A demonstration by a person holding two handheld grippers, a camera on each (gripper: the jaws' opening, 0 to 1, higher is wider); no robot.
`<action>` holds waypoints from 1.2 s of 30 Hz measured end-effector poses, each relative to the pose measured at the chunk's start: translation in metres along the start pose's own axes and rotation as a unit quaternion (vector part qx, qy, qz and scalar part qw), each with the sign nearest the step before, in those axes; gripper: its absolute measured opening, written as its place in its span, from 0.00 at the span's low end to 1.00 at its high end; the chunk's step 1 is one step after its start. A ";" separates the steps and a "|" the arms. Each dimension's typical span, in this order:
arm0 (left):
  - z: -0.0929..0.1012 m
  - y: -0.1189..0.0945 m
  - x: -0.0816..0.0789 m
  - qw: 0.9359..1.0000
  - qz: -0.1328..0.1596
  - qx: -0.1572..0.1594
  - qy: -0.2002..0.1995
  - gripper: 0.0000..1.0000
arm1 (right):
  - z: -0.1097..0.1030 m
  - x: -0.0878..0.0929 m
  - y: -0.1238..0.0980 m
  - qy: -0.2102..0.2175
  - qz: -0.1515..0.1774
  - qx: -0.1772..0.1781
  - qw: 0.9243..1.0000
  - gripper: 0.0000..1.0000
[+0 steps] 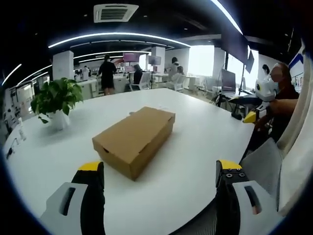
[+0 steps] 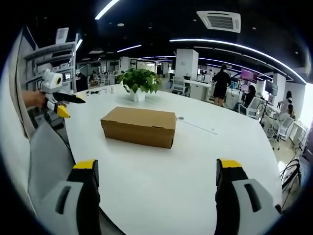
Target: Operate the shoe box by opening the lid, removing the specified soft item, and placing it in the target area until the item is outside and the box remains undamaged.
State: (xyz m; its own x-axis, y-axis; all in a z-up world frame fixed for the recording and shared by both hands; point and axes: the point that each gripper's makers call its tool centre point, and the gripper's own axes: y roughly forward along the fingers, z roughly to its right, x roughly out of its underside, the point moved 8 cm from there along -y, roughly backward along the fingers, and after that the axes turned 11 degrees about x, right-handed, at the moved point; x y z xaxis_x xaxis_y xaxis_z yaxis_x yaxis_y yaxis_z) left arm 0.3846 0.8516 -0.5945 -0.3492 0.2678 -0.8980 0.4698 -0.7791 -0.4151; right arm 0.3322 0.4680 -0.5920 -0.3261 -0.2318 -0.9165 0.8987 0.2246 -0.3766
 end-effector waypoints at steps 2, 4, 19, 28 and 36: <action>0.000 0.001 0.001 1.000 0.000 -0.001 -0.002 0.97 | 0.001 -0.001 0.004 -0.002 0.001 -0.004 1.000 0.94; 0.000 0.003 0.002 1.000 -0.002 -0.002 -0.002 0.97 | 0.003 -0.001 0.009 -0.006 0.000 -0.008 1.000 0.94; -0.009 0.016 0.005 0.999 -0.005 -0.031 -0.009 0.94 | 0.014 -0.008 0.054 -0.036 0.003 -0.055 0.998 0.93; -0.024 0.025 0.004 0.998 -0.005 -0.062 -0.015 0.93 | 0.020 -0.013 0.084 -0.058 0.006 -0.093 0.994 0.92; -0.033 0.036 0.006 0.997 -0.011 -0.079 -0.016 0.93 | 0.028 -0.014 0.111 -0.073 -0.002 -0.122 0.990 0.89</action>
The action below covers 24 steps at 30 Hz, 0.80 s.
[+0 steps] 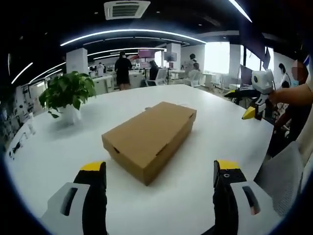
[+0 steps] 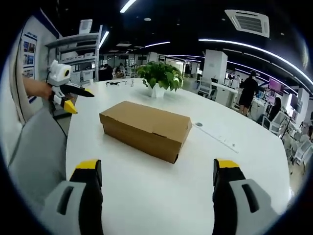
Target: Operate the shoe box by opening the lid, removing the specified soft item, and placing it in the target area until the item is outside and the box remains undamaged.
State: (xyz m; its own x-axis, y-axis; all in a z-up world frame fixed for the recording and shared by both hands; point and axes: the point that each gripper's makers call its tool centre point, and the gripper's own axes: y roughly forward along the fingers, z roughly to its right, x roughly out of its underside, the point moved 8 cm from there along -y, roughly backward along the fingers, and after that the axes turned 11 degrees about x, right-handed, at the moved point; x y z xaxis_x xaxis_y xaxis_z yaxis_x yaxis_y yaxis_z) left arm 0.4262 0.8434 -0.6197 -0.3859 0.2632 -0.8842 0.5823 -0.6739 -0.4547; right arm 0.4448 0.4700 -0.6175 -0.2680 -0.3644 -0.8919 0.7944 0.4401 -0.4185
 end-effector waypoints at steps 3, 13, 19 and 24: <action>-0.003 0.004 0.001 1.000 0.000 -0.005 -0.005 0.92 | 0.004 0.000 0.009 -0.006 -0.004 -0.009 1.000 0.88; -0.011 0.018 0.006 1.000 -0.012 -0.015 -0.016 0.82 | 0.015 -0.002 0.041 -0.017 -0.012 -0.033 0.999 0.80; -0.016 0.026 0.011 0.999 -0.013 -0.034 -0.029 0.76 | 0.014 -0.001 0.056 -0.025 -0.015 -0.045 0.999 0.75; -0.018 0.036 0.017 0.998 -0.019 -0.049 -0.037 0.73 | 0.012 0.001 0.072 -0.028 -0.021 -0.058 0.998 0.71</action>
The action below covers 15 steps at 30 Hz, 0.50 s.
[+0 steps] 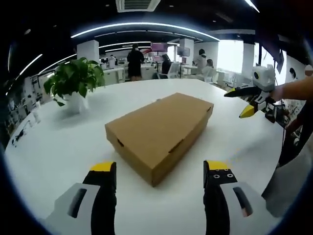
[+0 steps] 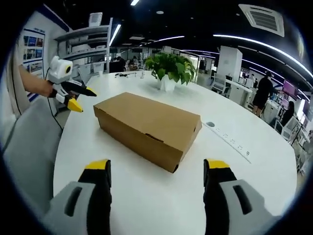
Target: Operate the shoe box by opening the lid, removing the specified soft item, and placing it in the target area until the item is outside and the box remains undamaged.
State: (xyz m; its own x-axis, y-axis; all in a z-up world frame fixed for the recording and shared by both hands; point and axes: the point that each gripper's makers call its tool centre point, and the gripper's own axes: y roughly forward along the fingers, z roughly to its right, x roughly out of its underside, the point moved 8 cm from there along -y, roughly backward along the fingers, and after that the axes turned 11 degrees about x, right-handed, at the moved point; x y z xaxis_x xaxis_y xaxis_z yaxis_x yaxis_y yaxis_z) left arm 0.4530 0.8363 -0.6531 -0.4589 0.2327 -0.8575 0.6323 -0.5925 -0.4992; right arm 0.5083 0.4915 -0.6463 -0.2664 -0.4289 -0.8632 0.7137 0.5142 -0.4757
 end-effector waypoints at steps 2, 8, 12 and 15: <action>-0.001 0.003 0.002 1.000 0.000 -0.006 0.003 0.72 | 0.000 0.000 0.005 -0.006 -0.002 -0.002 1.000 0.68; -0.005 0.015 0.007 1.000 -0.008 -0.016 -0.010 0.71 | 0.003 -0.001 0.017 -0.015 -0.008 -0.004 1.000 0.62; -0.007 0.022 0.010 1.000 -0.013 -0.020 -0.020 0.69 | 0.005 -0.001 0.025 -0.014 -0.013 -0.004 1.000 0.60; -0.007 0.026 0.011 0.999 -0.015 -0.028 -0.026 0.69 | 0.006 -0.002 0.030 -0.013 -0.018 -0.005 1.000 0.59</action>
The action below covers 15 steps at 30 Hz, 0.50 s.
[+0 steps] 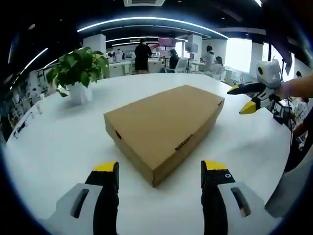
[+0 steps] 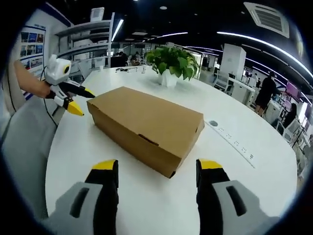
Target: Operate the shoe box by opening the lid, removing the specified soft item, and placing it in the target area until the item is outside and the box remains undamaged.
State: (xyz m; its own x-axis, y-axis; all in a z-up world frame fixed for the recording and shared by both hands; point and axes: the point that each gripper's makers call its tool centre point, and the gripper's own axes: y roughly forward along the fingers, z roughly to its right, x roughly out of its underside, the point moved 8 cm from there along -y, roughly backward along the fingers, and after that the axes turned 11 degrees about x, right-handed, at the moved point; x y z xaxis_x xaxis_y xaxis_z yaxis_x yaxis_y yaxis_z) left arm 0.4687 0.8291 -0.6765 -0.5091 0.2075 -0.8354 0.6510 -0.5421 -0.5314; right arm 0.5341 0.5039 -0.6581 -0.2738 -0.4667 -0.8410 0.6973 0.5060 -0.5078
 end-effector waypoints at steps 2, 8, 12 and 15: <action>0.000 0.003 0.001 1.000 0.000 -0.004 -0.005 0.68 | 0.001 0.000 0.005 -0.003 -0.003 -0.002 1.000 0.59; 0.001 0.011 0.001 1.000 0.000 -0.011 -0.016 0.65 | 0.002 0.000 0.016 -0.005 -0.012 -0.006 1.000 0.56; 0.000 0.016 -0.001 1.000 -0.001 -0.015 -0.021 0.64 | 0.003 -0.002 0.023 -0.003 -0.017 -0.006 1.000 0.54; 0.000 0.019 -0.003 0.999 0.002 -0.020 -0.025 0.63 | 0.004 -0.004 0.030 0.000 -0.017 -0.008 1.000 0.53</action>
State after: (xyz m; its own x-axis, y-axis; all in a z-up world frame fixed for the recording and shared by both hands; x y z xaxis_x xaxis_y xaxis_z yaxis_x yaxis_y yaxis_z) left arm 0.4823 0.8183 -0.6841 -0.5326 0.1635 -0.8304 0.6752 -0.5095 -0.5333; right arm 0.5583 0.5182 -0.6689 -0.2967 -0.4838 -0.8234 0.6768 0.5018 -0.5387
